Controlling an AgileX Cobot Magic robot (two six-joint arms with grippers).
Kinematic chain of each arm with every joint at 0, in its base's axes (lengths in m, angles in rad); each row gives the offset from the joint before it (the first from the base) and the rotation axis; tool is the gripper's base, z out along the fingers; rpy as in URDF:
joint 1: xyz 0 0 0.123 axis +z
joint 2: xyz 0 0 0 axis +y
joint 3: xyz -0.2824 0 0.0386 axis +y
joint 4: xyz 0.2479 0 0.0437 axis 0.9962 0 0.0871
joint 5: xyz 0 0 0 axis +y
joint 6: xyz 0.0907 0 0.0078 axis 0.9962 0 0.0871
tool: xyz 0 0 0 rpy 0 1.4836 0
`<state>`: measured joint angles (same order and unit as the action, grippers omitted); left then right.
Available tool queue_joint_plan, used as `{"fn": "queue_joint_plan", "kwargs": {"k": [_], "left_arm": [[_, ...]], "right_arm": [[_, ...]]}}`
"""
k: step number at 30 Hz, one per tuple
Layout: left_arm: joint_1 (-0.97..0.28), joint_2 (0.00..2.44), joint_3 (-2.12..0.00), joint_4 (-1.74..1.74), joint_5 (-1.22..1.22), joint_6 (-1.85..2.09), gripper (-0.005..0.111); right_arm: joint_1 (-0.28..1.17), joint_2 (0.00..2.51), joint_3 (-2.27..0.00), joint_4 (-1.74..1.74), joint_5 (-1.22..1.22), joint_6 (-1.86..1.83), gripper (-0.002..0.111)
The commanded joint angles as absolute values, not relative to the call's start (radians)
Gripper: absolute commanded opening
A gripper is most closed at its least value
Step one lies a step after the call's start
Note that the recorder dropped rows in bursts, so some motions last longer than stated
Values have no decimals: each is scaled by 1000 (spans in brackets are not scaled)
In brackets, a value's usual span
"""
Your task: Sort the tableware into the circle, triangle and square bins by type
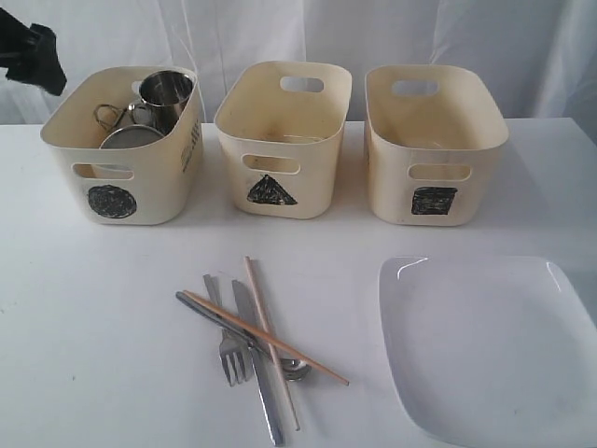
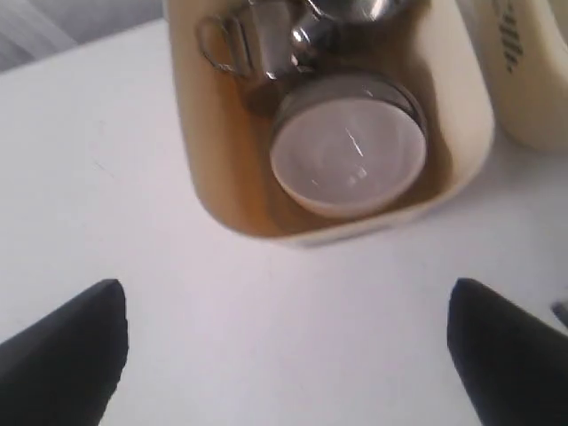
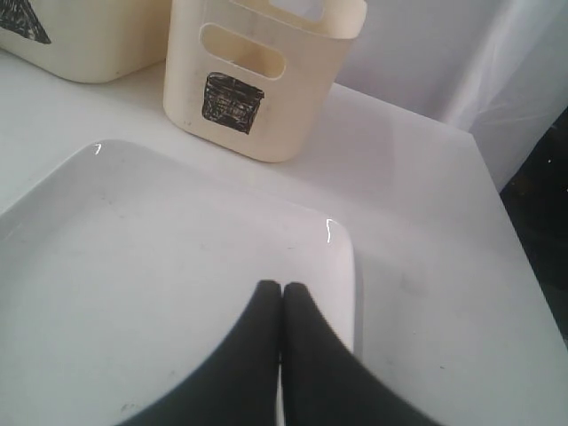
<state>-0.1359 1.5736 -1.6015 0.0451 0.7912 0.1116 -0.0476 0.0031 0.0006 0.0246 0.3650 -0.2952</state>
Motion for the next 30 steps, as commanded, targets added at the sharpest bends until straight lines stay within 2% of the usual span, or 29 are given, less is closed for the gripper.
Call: {"fn": "queue_joint_plan", "kwargs": {"k": [1,4,5,11,14,23,26,30], "left_arm": [[-152,1564,-1605,39,922,154,74],[-152,1544,-1605,39,966,156,24],[-152,1527,-1605,39,955,154,3],[-152,1330,-1598,34,734,-51,0],[-152,1219,-1497,34,645,-71,0],[-152,653,-737,90,126,-62,0],[-152,452,-530,90,96,-97,0],[-152,253,-391,90,151,-177,0]], "right_arm": [[-42,0,0,30,350,-290,0],[-42,0,0,30,350,-290,0],[-42,0,0,30,350,-290,0],[-42,0,0,30,350,-290,0],[-42,0,0,30,350,-290,0],[-42,0,0,30,350,-290,0],[-42,0,0,30,350,-290,0],[-42,0,0,30,350,-290,0]]}}
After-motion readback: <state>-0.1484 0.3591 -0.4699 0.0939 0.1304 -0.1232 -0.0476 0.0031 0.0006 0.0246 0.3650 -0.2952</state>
